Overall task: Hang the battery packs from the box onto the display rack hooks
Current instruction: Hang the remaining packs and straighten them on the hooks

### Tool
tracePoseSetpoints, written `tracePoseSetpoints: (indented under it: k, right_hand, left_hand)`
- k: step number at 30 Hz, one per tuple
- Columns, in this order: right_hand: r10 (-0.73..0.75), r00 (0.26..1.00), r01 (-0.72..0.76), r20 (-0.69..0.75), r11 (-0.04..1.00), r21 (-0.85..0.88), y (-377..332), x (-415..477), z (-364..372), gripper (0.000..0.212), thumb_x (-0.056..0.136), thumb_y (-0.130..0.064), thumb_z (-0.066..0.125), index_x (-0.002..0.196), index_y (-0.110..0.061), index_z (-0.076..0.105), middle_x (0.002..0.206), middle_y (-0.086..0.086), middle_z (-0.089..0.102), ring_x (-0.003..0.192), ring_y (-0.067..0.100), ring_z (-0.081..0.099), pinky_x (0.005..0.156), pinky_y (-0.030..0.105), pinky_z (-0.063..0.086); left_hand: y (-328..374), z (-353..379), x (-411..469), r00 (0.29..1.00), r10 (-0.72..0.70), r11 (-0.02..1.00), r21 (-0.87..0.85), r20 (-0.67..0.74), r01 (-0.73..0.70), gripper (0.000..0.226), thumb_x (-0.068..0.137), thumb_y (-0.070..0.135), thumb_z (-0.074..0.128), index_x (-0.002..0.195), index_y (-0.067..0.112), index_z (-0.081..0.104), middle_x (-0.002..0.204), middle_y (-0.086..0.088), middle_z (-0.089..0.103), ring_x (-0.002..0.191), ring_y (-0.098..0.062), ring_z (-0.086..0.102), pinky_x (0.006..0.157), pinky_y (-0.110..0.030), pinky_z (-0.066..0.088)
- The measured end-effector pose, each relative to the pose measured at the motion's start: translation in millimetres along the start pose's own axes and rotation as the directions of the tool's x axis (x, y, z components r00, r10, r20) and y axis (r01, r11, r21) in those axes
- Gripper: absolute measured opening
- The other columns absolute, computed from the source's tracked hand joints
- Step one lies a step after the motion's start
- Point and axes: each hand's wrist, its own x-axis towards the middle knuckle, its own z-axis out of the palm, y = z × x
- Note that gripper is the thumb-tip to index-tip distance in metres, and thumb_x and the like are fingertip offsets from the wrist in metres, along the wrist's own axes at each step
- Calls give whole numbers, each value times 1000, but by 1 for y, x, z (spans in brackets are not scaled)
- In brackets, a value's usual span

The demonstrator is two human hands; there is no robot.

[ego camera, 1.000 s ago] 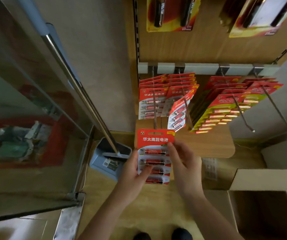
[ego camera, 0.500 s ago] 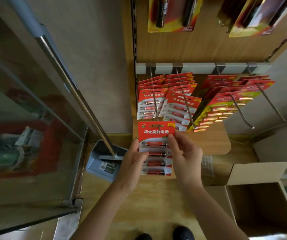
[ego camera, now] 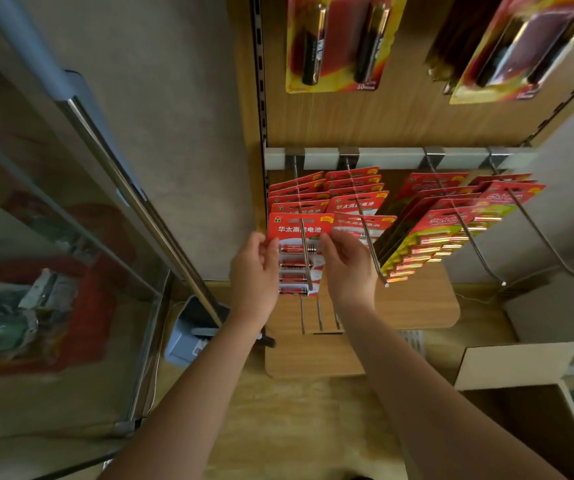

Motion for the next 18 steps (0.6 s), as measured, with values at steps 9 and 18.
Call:
tracePoseSetpoints:
  k: [9, 18]
  right_hand:
    - [53, 999, -54, 11, 998, 25, -16, 7, 3, 21, 94, -27, 49, 111, -23, 61, 103, -12, 64, 81, -5, 54, 72, 13, 44]
    - [68, 938, -70, 340, 998, -6, -18, -49, -48, 40, 93, 0, 45, 108, -35, 55, 101, -19, 59, 98, -1, 59, 87, 18, 48]
  left_hand:
    - [2, 7, 19, 998, -41, 996, 81, -39, 44, 21, 96, 23, 45, 102, 6, 54, 97, -5, 62, 82, -10, 58, 59, -8, 39]
    - [30, -35, -3, 992, 57, 996, 73, -109, -49, 26, 90, 4, 50, 116, 9, 51, 115, -3, 57, 112, -13, 54, 86, -11, 38]
